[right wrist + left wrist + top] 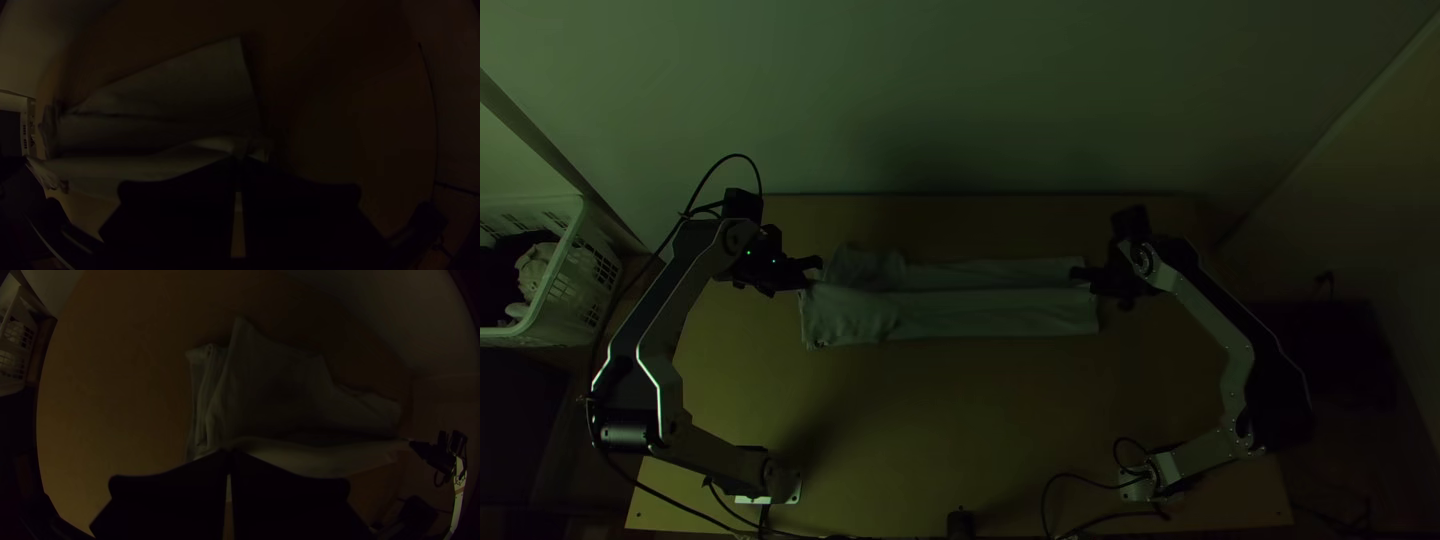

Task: Fold the t-shirt

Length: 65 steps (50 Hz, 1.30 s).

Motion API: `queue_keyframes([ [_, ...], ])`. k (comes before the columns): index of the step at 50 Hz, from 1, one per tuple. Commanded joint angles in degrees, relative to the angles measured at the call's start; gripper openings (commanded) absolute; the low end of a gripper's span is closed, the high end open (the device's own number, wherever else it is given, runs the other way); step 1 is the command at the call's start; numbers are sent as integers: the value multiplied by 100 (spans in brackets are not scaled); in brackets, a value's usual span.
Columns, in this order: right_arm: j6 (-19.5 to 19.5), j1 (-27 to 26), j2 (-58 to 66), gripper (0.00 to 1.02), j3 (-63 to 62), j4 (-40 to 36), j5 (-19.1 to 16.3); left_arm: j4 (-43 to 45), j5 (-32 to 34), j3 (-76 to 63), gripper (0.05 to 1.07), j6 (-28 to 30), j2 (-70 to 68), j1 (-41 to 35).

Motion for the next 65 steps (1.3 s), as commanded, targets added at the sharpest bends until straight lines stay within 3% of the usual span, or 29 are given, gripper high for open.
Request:
queue_keyframes([
  [1, -76, -65, 427, 2, 409, 35, 79, 27, 26, 392, 8, 119, 346, 68],
  [14, -93, -144, 1244, 3, 1218, 158, 88, 159, 26, 1060, 9, 13, 1066, 103],
  [15, -111, -153, 1306, 3, 1288, 202, 88, 176, 26, 1113, 14, 13, 1119, 111],
  [17, -111, -170, 1394, 10, 1402, 264, 158, 185, 26, 1209, 36, 5, 1207, 111],
  [21, -102, -214, 1552, 51, 1631, 264, 228, 176, 132, 1385, 103, 5, 1365, 138],
  [24, -120, -232, 1640, 83, 1745, 264, 228, 176, 360, 1464, 103, -92, 1427, 199],
  [26, -137, -258, 1719, 99, 1851, 264, 237, 220, 439, 1482, 103, -136, 1418, 235],
  [34, -155, -460, 1815, 99, 2229, 272, 439, 343, 1081, 1456, 103, -259, 1269, 481],
  [44, -146, -627, 1517, 99, 2431, 281, 413, 343, 2065, 1253, 103, -162, 1031, 964],
  [51, -208, -750, 1218, 99, 2439, 290, -167, 352, 2619, 928, 103, 154, 847, 1377],
  [58, -199, -935, 893, 99, 2439, 308, -1011, 572, 2936, 471, 103, 532, 653, 1737],
  [65, -234, -979, 567, 99, 2448, 343, -1099, 800, 3234, -74, 103, 945, 557, 2054],
])
